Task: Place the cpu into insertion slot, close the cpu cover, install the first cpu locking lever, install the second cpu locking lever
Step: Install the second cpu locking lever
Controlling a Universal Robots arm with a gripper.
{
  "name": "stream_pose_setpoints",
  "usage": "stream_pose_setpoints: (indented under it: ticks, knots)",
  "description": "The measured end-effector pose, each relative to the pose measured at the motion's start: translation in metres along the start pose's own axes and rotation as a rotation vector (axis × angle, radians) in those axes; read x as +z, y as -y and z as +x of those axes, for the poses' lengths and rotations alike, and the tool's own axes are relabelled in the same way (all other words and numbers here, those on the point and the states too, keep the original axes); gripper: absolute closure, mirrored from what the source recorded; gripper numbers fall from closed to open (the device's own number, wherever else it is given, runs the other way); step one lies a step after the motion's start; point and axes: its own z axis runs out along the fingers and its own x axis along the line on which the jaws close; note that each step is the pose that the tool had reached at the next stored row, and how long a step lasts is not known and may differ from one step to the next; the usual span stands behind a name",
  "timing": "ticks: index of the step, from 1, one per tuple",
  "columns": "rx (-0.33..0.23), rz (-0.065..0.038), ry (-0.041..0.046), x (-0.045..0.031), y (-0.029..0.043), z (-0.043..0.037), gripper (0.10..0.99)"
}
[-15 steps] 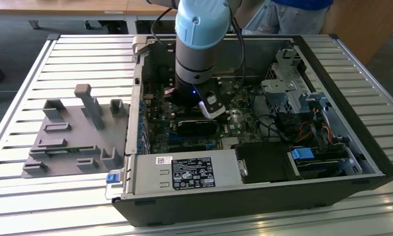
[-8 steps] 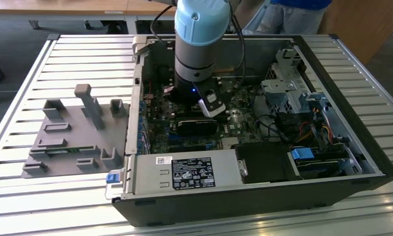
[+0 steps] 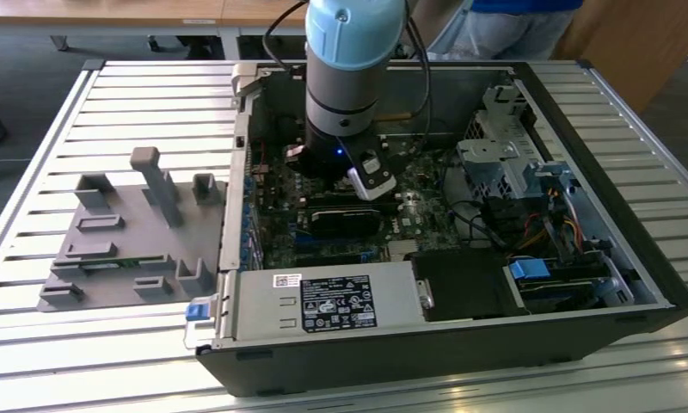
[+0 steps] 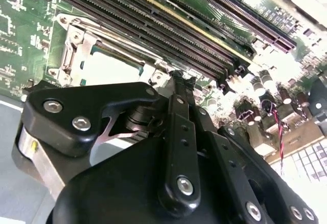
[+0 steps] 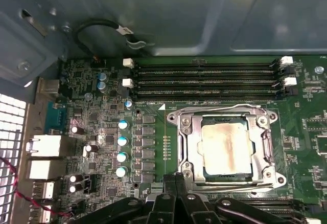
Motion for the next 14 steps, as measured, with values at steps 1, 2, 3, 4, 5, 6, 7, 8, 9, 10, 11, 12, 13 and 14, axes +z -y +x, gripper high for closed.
stream_pose_setpoints:
  ticks: [1, 2, 3, 4, 5, 6, 7, 8, 9, 10, 11, 12, 13, 14]
  knots:
    - [0.001, 0.0, 0.0001, -0.0014, -0.0004, 0.0001, 0.98]
    - [0.001, 0.0, 0.0002, -0.003, -0.0009, 0.0001, 0.98]
    - [0.001, 0.0, 0.0003, -0.0049, -0.0015, 0.0002, 0.98]
    - [0.001, 0.0, 0.0003, -0.0066, -0.0021, 0.0002, 0.98]
    - [0.001, 0.0, 0.0004, -0.008, -0.0027, 0.0003, 0.98]
    - [0.002, 0.0, 0.0004, -0.0095, -0.0032, 0.0003, 0.98]
    - [0.002, 0.0, 0.0004, -0.0108, -0.0036, 0.0004, 0.98]
    - [0.002, 0.0, 0.0004, -0.0121, -0.004, 0.0004, 0.98]
    - [0.002, 0.0, 0.0004, -0.0134, -0.0045, 0.0005, 0.98]
    - [0.002, 0.0, 0.0005, -0.0146, -0.0048, 0.0005, 0.98]
    - [0.002, 0.0, 0.0005, -0.0156, -0.0051, 0.0005, 0.98]
    - [0.002, 0.0, 0.0005, -0.0165, -0.0054, 0.0006, 0.98]
    - [0.002, 0.0, 0.0005, -0.017, -0.0055, 0.0006, 0.98]
    - [0.002, 0.0, 0.0006, -0.0172, -0.0056, 0.0006, 0.98]
